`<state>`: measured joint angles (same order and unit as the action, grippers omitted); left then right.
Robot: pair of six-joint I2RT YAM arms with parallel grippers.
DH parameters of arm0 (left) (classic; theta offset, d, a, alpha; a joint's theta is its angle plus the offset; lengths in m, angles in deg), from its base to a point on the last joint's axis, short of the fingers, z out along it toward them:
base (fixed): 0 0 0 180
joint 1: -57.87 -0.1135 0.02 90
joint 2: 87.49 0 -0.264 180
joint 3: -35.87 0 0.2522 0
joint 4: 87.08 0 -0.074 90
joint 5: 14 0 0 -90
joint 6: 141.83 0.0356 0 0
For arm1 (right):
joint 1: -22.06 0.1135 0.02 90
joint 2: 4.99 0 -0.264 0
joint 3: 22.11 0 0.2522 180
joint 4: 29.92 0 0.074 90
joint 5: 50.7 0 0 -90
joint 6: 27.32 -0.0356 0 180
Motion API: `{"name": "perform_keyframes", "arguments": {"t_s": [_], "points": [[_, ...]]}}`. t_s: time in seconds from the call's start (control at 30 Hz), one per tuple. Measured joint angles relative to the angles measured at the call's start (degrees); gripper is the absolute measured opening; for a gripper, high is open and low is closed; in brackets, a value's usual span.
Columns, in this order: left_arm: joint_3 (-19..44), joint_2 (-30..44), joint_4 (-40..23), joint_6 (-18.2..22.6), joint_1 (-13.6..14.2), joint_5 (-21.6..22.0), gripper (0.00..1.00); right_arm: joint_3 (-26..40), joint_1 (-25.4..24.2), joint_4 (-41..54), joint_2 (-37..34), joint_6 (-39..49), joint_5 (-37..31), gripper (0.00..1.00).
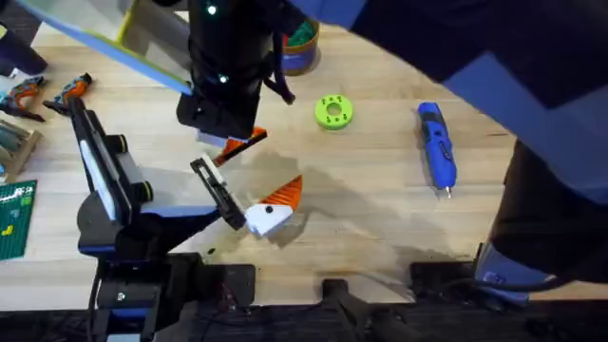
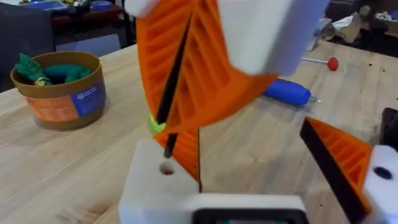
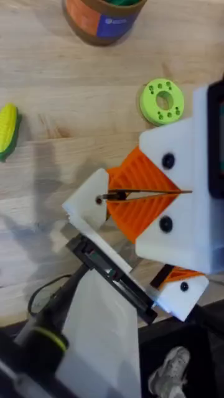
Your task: Pick up the gripper from the table and insert it into the empty holder that is missing its gripper. Then pick up a screw, insert it into the mounting hole, and use the screwdriver to tighten it. Finally, clean up the table by picking up the vegetable and placing it into the bucket.
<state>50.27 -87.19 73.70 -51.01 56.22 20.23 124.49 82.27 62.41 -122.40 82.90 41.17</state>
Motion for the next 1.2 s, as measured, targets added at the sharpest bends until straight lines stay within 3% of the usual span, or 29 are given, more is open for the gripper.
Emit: {"name": "perform_keyframes", "arguments": {"t_s": [1.2], "points": [[0.00, 0.02, 0.00, 0.00, 0.00, 0.00, 0.985, 0.00, 0.52, 0.74, -0.95, 0.00, -0.57, 0.007]]}}
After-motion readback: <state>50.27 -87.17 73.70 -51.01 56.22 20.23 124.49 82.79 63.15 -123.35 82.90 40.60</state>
